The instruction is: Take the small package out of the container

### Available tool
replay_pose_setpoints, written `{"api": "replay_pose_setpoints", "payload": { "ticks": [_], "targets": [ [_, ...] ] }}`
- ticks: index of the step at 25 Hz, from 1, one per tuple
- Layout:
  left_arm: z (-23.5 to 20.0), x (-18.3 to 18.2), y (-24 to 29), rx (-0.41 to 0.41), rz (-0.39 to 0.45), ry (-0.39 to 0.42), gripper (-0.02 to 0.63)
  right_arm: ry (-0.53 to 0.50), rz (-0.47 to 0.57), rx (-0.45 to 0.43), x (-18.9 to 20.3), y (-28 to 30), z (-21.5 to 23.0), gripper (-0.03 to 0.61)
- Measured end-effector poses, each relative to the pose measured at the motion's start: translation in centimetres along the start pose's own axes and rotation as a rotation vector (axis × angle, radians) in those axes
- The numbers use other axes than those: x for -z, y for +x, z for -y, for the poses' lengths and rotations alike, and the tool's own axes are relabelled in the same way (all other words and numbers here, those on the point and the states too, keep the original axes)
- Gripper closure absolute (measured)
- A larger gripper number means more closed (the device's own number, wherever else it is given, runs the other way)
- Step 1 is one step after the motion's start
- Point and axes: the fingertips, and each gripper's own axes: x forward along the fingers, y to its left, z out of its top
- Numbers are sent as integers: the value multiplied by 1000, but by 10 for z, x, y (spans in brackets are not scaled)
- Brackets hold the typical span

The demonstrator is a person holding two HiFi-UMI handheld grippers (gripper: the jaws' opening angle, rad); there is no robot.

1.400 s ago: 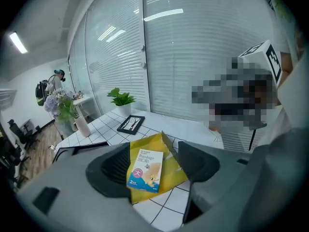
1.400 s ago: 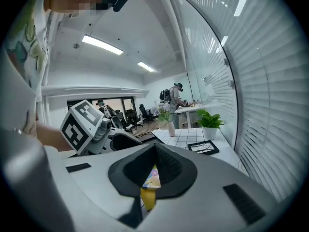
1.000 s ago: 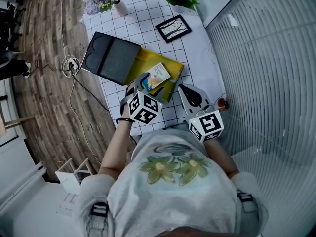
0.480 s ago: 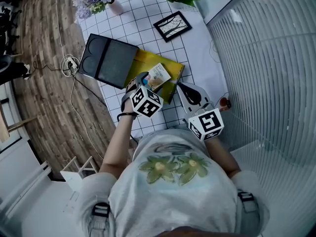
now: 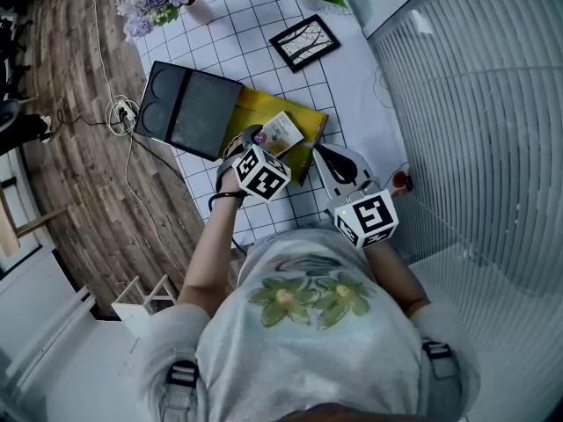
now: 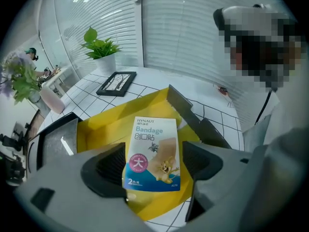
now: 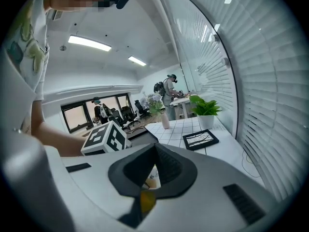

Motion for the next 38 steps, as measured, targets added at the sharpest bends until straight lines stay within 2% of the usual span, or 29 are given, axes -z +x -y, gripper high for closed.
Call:
{"api": "replay_pose_setpoints", "payload": {
  "ticks": [10, 22, 30, 38],
  "targets": [
    [-3, 10, 17, 3, -69, 2, 255, 8, -5, -2, 3, 3, 5, 572],
    [0, 8, 23, 60, -68, -3, 253, 16, 0, -4, 4, 4, 8, 572],
    [1, 7, 24, 68, -85, -1, 253, 31, 14, -8, 2, 5, 5, 572],
    [0, 7, 21, 22, -75, -8, 253, 29, 33, -24, -4, 3, 2, 572]
  ]
}}
